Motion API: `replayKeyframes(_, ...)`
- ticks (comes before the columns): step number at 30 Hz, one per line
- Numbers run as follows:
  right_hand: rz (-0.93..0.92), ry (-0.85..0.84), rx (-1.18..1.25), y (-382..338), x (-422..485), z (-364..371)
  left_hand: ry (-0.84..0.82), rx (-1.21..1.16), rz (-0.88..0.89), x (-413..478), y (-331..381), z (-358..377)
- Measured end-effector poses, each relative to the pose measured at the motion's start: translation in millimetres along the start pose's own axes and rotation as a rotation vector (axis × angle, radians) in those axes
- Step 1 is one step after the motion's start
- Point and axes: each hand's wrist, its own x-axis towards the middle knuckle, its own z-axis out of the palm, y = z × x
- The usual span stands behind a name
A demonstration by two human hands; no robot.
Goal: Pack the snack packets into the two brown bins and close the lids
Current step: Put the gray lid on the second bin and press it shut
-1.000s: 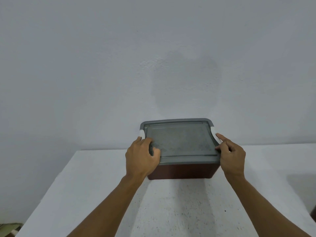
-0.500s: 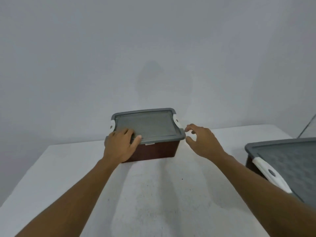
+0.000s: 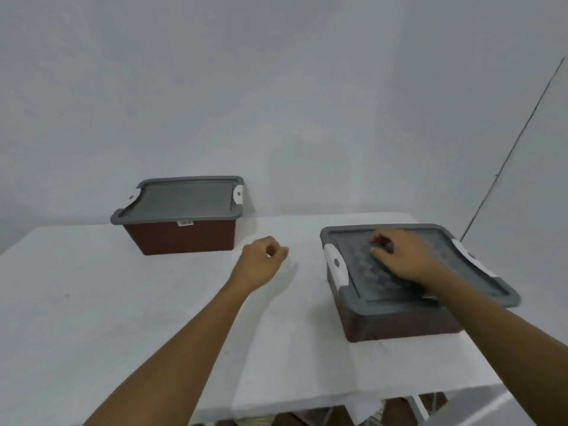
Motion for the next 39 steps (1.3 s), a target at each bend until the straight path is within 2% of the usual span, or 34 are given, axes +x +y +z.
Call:
replayKeyframes(4,-0.036,-0.031,-0.004,40.4,-27.6,-19.0,-0.209,-0.435,-0.269,-38.4,53.8,70.1)
replayKeyframes(7,-0.118,-0.034,0.020,55.9,-44.4,-28.3,-0.126,-0.576,-0.353,-43.5,70.4,97.2)
replayKeyframes(13,-0.204,-0.119,-0.140,49.2,-58.4,-30.1,0.048,-0.540,-0.348,-43.4,76.5,105.9)
replayKeyframes(16,-0.240,-0.156,-0.094,42.1,-72.6,-34.2,0.095,-0.512,-0.334,-40.6,67.8,94.9)
replayKeyframes(19,-0.368,-0.095,-0.236,44.4,-92.2,-22.7,0.102,-0.475,-0.311,-37.7,57.0,68.1)
replayKeyframes(21,-0.426,-0.037,-0.328,39.7,-92.0,-12.6,0.103,-0.417,-0.281,-35.9,48.0,48.6)
replayKeyframes(24,-0.473,-0.037,-0.329,22.5,-70.5,-1.1,0.119,-0.319,-0.267,-32.4,32.2,28.6)
replayKeyframes(27,-0.483,-0.085,-0.328,7.0,-45.5,7.0,0.137,-0.040,-0.233,-24.1,21.4,13.5)
replayKeyframes(30,-0.501,-0.105,-0.325,-3.0,-18.1,14.1,0.121,0.377,-0.062,-21.0,18.6,1.7)
replayKeyframes(34,-0.515,-0.097,-0.384,-15.9,19.1,29.2,0.009,0.695,0.269,-30.2,13.2,5.0)
replayKeyframes(37,-0.509,-0.105,-0.413,-24.6,39.4,37.3,0.031,0.795,0.306,-18.3,-2.9,1.3)
replayKeyframes(39,-0.441,-0.137,-0.424,-28.2,47.8,42.3,0.041,0.843,0.308,-5.4,-8.5,-3.2)
